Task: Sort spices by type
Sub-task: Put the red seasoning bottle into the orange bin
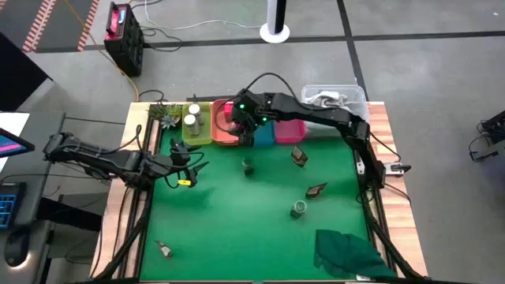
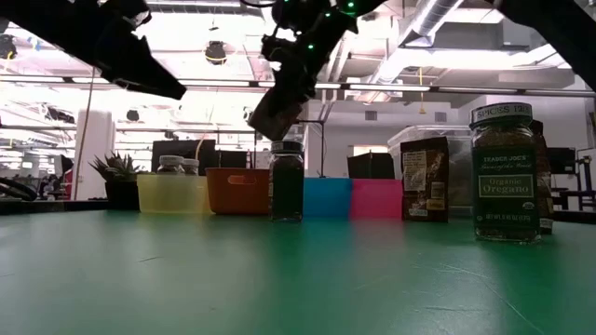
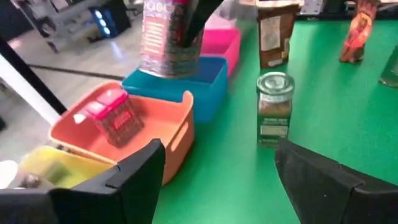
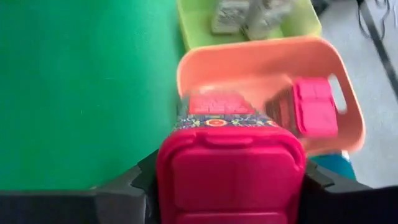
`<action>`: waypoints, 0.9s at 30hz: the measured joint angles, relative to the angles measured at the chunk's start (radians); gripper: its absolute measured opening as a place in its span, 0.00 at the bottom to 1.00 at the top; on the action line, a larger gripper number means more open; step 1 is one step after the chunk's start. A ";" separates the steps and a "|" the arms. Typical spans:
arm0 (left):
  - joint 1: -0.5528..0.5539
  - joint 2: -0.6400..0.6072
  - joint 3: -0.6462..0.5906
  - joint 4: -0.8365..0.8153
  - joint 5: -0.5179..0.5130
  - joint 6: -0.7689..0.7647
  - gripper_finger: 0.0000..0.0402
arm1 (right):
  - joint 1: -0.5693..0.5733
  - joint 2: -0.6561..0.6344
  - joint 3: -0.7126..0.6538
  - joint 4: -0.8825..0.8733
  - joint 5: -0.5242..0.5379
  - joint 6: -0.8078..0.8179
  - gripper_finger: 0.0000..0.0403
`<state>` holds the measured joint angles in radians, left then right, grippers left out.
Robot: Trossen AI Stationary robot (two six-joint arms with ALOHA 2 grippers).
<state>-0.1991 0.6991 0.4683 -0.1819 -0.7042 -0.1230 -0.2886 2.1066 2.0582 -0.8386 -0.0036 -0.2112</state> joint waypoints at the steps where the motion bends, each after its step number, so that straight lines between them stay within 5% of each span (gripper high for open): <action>1: 0.002 -0.003 0.000 -0.002 0.006 -0.009 0.72 | 0.009 0.010 0.014 0.001 -0.001 -0.025 0.60; 14: 0.020 -0.015 0.029 -0.069 0.021 -0.099 0.72 | 0.130 0.010 0.031 0.004 -0.089 -0.085 0.58; 27: 0.020 0.022 0.029 -0.078 0.192 -0.166 0.72 | 0.210 -0.002 0.029 -0.165 -0.077 -0.014 0.59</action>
<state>-0.1791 0.7210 0.4970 -0.2596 -0.5119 -0.2890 -0.0784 2.1045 2.0876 -1.0041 -0.0806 -0.2254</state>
